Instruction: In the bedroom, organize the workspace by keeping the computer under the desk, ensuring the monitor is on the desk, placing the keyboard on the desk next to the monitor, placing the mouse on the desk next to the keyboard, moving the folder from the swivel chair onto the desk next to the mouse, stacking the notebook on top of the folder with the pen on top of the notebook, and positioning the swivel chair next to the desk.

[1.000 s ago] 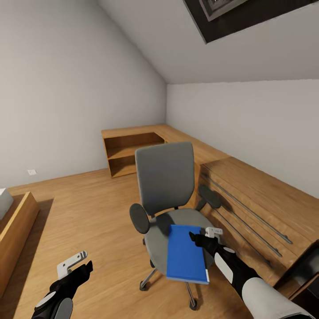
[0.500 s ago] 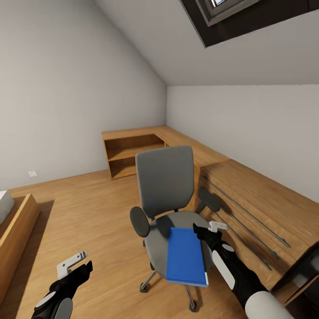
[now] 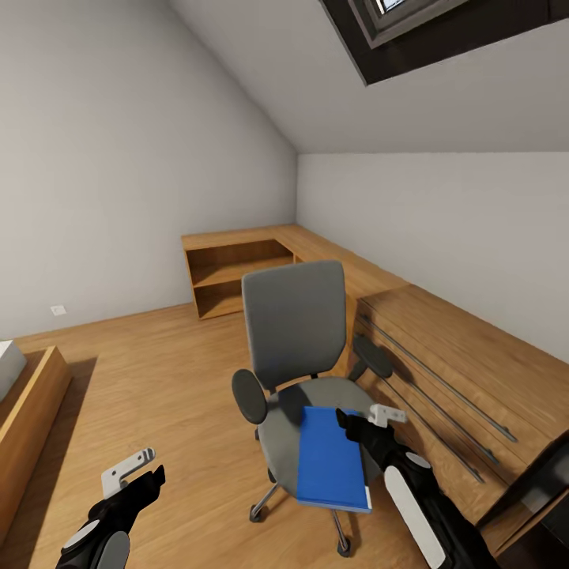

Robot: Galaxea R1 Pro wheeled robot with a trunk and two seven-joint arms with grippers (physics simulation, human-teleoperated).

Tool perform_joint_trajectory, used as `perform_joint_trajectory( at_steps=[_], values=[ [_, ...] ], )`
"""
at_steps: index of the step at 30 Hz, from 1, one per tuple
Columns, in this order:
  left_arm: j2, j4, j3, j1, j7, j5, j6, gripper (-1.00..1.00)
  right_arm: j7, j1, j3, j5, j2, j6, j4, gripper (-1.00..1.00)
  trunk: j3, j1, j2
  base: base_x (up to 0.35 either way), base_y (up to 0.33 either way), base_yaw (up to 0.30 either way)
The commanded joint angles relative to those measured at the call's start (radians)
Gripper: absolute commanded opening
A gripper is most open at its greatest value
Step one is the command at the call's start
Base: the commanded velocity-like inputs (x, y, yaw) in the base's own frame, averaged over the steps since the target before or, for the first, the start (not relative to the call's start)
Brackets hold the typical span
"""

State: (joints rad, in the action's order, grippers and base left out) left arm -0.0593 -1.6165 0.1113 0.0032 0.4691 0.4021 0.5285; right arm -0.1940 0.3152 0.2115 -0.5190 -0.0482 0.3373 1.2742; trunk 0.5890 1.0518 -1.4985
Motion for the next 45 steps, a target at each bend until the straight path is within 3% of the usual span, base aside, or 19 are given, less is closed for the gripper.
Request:
perform_joint_trajectory(
  at_steps=[1,11,12,19,38,45],
  values=[
    [-0.001,-0.002,0.001,0.000,0.006,0.011,0.002,1.00,-0.010,-0.005,0.003,-0.016,-0.001,0.004,0.009,1.00,0.001,0.000,0.000,0.000,0.000,0.000],
    [-0.001,-0.002,0.001,0.000,0.006,0.011,0.002,1.00,-0.006,-0.023,0.002,-0.049,0.001,0.009,0.036,1.00,0.001,0.000,0.000,0.000,0.000,0.000],
    [-0.001,-0.002,0.001,0.000,0.006,0.011,0.001,1.00,-0.005,-0.024,0.001,-0.074,0.001,0.005,0.040,1.00,0.001,0.000,0.000,-0.005,0.000,0.000],
    [-0.001,-0.002,0.000,0.000,0.006,0.011,0.002,1.00,-0.006,-0.025,-0.001,-0.103,-0.002,-0.013,0.042,1.00,0.001,0.000,0.000,-0.081,0.053,0.000],
    [-0.001,-0.002,-0.001,0.000,0.006,0.011,0.002,1.00,-0.010,-0.026,-0.002,-0.125,0.000,-0.018,0.042,1.00,0.001,0.000,0.000,-0.240,0.210,-0.089],
    [-0.001,-0.002,-0.003,0.000,0.006,0.011,0.004,1.00,-0.010,-0.026,-0.007,-0.137,-0.003,-0.018,0.045,1.00,0.001,0.000,0.000,-0.042,0.038,-0.006]
  ],
)
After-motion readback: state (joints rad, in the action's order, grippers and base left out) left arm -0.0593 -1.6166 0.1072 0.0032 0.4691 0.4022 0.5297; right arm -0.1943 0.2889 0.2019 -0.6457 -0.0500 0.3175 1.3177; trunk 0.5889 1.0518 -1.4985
